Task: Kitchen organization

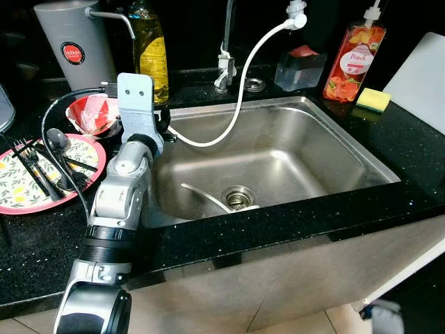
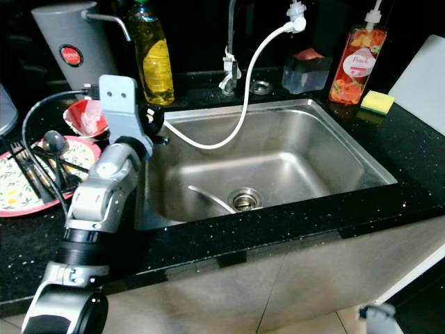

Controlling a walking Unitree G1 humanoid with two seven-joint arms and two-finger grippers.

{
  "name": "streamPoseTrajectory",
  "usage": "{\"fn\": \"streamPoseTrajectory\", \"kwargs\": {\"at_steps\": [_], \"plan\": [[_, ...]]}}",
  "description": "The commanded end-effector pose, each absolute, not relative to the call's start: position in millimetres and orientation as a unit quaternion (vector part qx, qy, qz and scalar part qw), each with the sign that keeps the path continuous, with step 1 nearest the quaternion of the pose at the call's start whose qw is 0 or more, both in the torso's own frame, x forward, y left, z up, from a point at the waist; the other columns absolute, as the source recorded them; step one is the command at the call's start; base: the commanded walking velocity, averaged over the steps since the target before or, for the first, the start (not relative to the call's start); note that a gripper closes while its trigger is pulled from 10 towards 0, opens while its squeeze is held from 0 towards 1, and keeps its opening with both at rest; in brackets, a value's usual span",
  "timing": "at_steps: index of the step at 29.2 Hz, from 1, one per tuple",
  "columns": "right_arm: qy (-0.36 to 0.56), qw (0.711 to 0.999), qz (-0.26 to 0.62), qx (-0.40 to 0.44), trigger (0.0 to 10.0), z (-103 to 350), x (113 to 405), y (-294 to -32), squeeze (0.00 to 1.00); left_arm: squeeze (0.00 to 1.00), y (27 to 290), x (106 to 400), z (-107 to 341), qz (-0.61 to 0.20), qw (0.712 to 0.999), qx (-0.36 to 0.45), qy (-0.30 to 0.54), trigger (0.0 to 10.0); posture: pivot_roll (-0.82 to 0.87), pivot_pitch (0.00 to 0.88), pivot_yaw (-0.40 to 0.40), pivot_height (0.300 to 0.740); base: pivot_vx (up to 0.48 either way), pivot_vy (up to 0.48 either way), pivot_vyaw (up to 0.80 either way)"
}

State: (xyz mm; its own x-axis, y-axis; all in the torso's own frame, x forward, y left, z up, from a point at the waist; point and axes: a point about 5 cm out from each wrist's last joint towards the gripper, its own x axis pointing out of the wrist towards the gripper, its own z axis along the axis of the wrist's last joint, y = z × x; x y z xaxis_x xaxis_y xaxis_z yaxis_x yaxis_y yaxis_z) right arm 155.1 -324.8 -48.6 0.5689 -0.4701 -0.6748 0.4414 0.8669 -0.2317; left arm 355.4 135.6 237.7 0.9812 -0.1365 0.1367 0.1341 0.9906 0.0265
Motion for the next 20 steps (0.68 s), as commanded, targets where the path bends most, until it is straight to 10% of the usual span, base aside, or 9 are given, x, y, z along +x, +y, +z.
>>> {"fn": "streamPoseTrajectory", "kwargs": {"at_steps": [1, 10, 20], "plan": [[0.357, 0.901, -0.244, 0.010, 10.0, -45, 162, -322, 0.00, 0.00, 141, 356, 235, -0.059, 0.996, 0.018, -0.062, 10.0, 0.06, 0.000, -0.014, 0.740, 0.000, 0.000, 0.00], [0.297, 0.928, -0.222, 0.020, 10.0, -40, 178, -298, 0.00, 0.00, 141, 355, 236, -0.055, 0.996, 0.011, -0.065, 10.0, 0.04, 0.000, -0.029, 0.740, 0.000, 0.000, 0.00], [0.423, 0.893, -0.151, -0.007, 10.0, -80, 140, -262, 0.00, 0.00, 140, 354, 237, -0.056, 0.996, 0.010, -0.065, 10.0, 0.05, 0.000, -0.027, 0.740, 0.000, 0.000, 0.00]]}}
